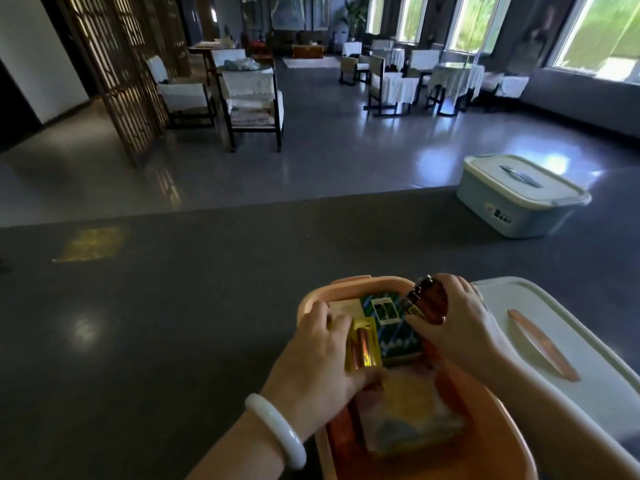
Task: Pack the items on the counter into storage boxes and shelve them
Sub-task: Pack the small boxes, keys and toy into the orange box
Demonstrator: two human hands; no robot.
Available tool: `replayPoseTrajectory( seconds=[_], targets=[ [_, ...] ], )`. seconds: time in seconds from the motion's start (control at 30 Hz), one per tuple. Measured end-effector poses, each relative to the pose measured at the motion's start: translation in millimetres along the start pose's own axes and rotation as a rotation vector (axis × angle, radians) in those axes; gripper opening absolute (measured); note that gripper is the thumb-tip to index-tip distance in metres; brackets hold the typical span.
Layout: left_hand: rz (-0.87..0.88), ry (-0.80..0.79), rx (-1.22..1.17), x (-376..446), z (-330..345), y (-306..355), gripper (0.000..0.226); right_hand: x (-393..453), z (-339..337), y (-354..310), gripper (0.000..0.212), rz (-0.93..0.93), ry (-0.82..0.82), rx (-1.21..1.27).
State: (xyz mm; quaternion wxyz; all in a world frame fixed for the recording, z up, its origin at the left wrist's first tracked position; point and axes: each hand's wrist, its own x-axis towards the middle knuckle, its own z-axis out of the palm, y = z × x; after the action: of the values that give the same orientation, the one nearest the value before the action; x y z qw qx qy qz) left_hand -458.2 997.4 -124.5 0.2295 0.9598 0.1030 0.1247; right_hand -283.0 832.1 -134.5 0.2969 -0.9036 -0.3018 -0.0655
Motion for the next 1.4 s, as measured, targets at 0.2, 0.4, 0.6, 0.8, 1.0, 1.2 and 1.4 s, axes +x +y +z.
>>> replayPoseTrajectory(
  seconds=[0.2, 0.4, 0.6, 0.8, 1.0, 1.2, 1.4],
  targets=[
    [-0.056, -0.082, 0.053, -3.7, 34.0, 38.6, 0.083, -16.3, -1.6, 25.4, 0.063, 0.037, 0.034, 0.060],
    [-0.129, -0.205, 0.134, -5.6, 48.2, 70.9, 0.094, -20.1, 3.7, 29.7, 0.063, -0.004, 0.108, 0.122],
    [-0.117, -0.222, 0.244, -5.2, 64.3, 84.3, 0.059, -24.5, 13.8, 29.3, 0.068, -0.043, 0.101, 0.122],
    [-0.205, -0.235, 0.354, 3.8, 85.7, 84.6, 0.092, -27.4, 12.9, 30.1, 0.066, -0.080, 0.097, 0.136],
    [-0.260, -0.323, 0.218, 4.8, 87.8, 80.8, 0.095, -27.3, 13.9, 31.8, 0.066, -0.081, 0.076, 0.166],
    [-0.225, -0.283, -0.056, -4.6, 69.1, 73.6, 0.088, -26.4, 14.8, 32.4, 0.066, -0.087, 0.057, 0.182],
    [-0.156, -0.271, 0.019, -11.0, 66.1, 65.6, 0.054, -25.7, 15.8, 33.9, 0.066, -0.072, 0.042, 0.202]
  ],
)
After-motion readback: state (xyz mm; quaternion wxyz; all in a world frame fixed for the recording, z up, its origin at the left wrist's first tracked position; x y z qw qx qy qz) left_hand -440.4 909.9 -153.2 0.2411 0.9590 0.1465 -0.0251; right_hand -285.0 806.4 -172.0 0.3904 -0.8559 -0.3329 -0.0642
